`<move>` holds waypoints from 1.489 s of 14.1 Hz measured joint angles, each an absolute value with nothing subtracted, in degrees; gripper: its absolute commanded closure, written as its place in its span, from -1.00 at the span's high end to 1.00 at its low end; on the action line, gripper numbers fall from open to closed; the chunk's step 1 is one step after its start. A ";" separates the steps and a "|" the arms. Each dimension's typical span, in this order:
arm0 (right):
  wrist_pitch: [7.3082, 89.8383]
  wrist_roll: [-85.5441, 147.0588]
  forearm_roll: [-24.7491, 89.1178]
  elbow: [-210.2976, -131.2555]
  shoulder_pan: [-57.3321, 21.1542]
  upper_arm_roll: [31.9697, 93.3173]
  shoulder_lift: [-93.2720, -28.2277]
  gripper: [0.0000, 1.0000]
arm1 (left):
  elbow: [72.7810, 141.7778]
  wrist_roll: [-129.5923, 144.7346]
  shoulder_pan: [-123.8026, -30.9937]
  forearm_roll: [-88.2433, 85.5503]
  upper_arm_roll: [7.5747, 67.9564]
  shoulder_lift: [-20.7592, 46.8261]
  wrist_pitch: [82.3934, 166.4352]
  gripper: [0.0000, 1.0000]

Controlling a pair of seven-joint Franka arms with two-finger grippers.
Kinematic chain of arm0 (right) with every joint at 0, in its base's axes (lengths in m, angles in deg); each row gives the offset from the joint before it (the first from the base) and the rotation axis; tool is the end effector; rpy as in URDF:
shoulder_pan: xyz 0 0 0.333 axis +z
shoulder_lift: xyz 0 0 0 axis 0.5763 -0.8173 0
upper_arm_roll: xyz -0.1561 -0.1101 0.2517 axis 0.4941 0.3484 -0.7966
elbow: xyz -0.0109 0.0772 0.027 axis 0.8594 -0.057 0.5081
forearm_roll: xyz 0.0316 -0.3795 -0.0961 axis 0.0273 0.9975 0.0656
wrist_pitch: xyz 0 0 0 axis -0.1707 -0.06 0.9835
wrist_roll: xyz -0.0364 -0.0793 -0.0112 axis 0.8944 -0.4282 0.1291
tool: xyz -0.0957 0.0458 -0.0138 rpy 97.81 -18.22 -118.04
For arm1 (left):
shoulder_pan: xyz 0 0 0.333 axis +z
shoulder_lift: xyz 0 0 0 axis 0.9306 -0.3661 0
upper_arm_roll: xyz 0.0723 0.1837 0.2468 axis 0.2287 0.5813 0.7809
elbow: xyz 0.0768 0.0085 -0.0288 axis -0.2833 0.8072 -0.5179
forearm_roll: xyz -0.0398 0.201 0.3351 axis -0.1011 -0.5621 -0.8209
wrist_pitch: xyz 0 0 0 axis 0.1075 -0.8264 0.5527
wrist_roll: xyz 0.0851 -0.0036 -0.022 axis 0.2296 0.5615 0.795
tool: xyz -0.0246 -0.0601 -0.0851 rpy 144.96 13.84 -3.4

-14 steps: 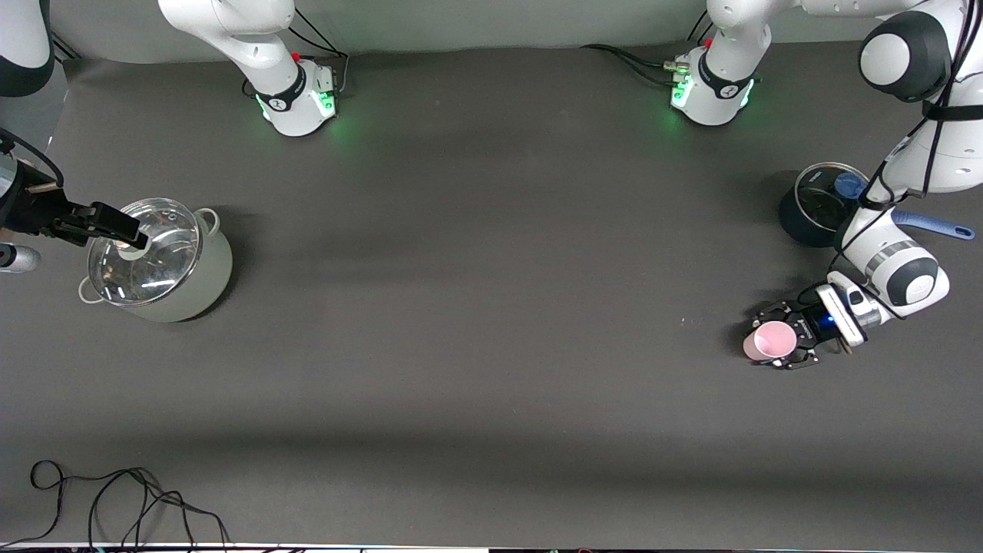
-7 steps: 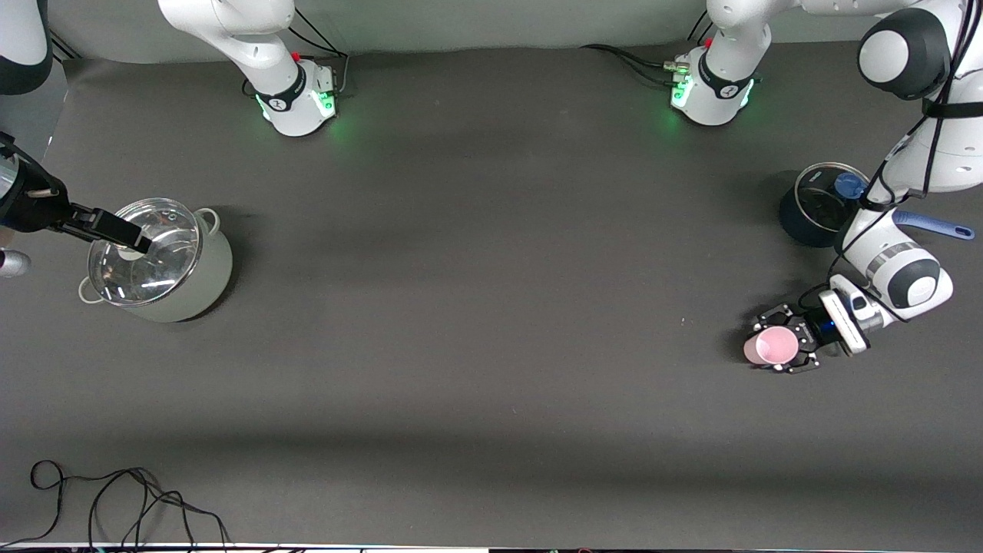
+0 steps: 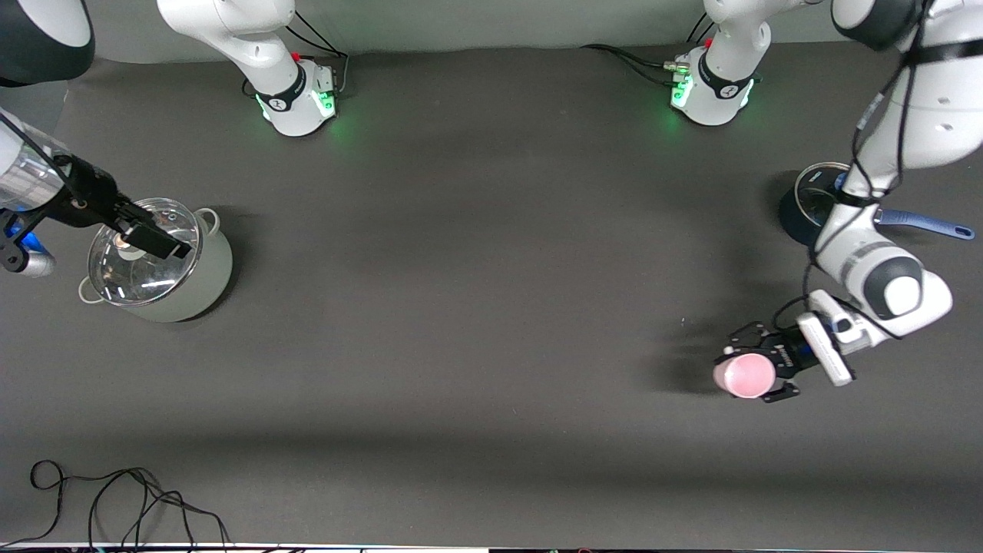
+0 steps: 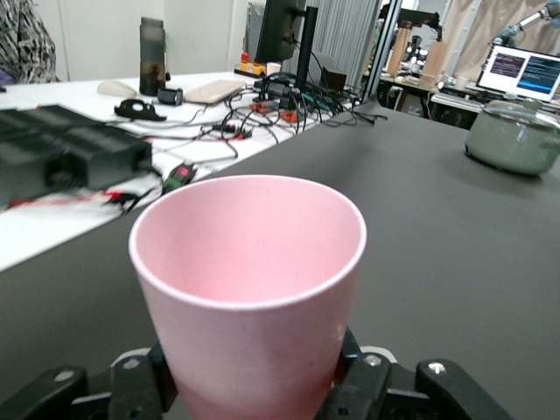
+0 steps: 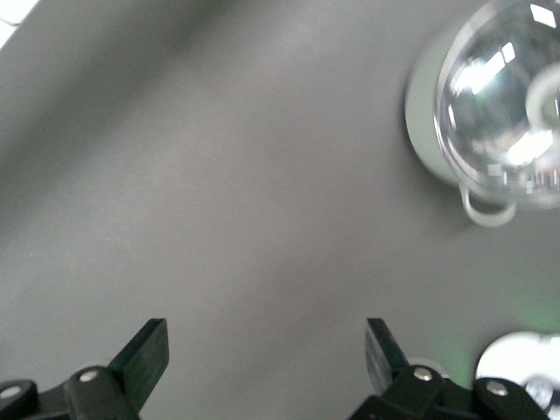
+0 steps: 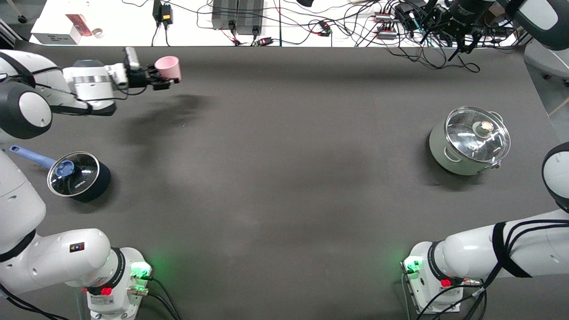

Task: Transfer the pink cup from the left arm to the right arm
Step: 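Lift the cup with the left gripper while the right gripper reaches toward it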

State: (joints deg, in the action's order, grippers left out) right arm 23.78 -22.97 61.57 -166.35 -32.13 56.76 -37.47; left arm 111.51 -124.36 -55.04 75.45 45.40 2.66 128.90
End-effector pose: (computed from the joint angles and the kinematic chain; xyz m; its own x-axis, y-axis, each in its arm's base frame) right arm 0.5518 0.0477 0.5880 0.6946 -0.7046 -0.1450 -0.7151 -0.6982 -0.0334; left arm 0.6492 -0.0041 0.2092 0.2970 -0.2384 0.9246 -0.8816 -0.4405 0.1696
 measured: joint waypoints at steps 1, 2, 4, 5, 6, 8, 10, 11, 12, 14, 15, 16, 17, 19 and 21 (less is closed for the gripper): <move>22.83 -26.87 60.56 -166.35 -32.14 56.79 -37.51 0.99 | 113.24 -124.25 -55.44 76.78 43.03 4.31 130.83 -0.30; 21.94 -30.69 60.07 -166.36 -32.15 56.81 -37.61 0.99 | 114.86 -124.04 -55.61 77.79 40.74 5.80 132.30 -0.31; 21.05 -36.01 59.60 -166.38 -31.99 56.79 -38.00 1.00 | 116.82 -121.47 -55.62 78.99 35.49 8.19 136.97 -0.33; 20.66 -37.79 59.31 -166.38 -31.65 56.77 -38.33 1.00 | 117.14 -119.57 -55.61 79.19 32.18 9.07 141.03 -0.32; 20.25 -39.30 59.14 -166.38 -31.17 56.76 -38.70 1.00 | 117.30 -118.11 -55.59 79.42 28.73 9.85 144.90 -0.32; 19.69 -41.95 59.04 -166.38 -30.18 56.73 -39.46 1.00 | 117.45 -116.75 -55.64 79.81 24.12 11.17 148.52 -0.38; 19.67 -43.86 59.03 -166.38 -29.53 56.71 -40.01 1.00 | 117.49 -116.53 -55.64 79.87 21.77 12.60 149.04 -0.37; 19.67 -44.04 59.03 -166.37 -29.48 56.71 -40.12 1.00 | 117.47 -116.53 -55.59 79.86 20.41 13.35 150.24 -0.35; 19.67 -44.08 58.99 -166.28 -29.48 56.71 -40.18 0.99 | 117.46 -116.53 -55.55 79.87 18.29 14.17 152.60 -0.34; 19.67 -44.08 58.47 -165.49 -28.70 56.59 -40.53 0.99 | 117.45 -116.46 -55.57 79.88 12.86 15.62 157.25 -0.34; 19.67 -44.37 57.55 -164.78 -27.69 56.55 -41.00 0.99 | 117.41 -116.41 -55.65 79.89 10.39 16.31 159.22 -0.34; 19.67 -45.67 56.31 -163.84 -26.36 56.50 -41.68 0.99 | 117.23 -116.40 -55.74 79.90 7.99 16.91 161.80 -0.34; 19.67 -47.48 55.11 -162.70 -24.88 56.41 -42.53 0.99 | 116.73 -116.39 -55.93 79.90 5.32 17.37 165.27 -0.34; 19.68 -51.63 53.48 -159.83 -21.16 56.24 -44.23 0.99 | 115.04 -115.68 -57.15 79.90 0.51 17.76 171.62 -0.35; 19.68 -55.81 53.23 -157.13 -16.93 56.09 -45.04 0.99 | 113.52 -114.23 -60.27 79.90 -1.33 17.80 176.22 -0.34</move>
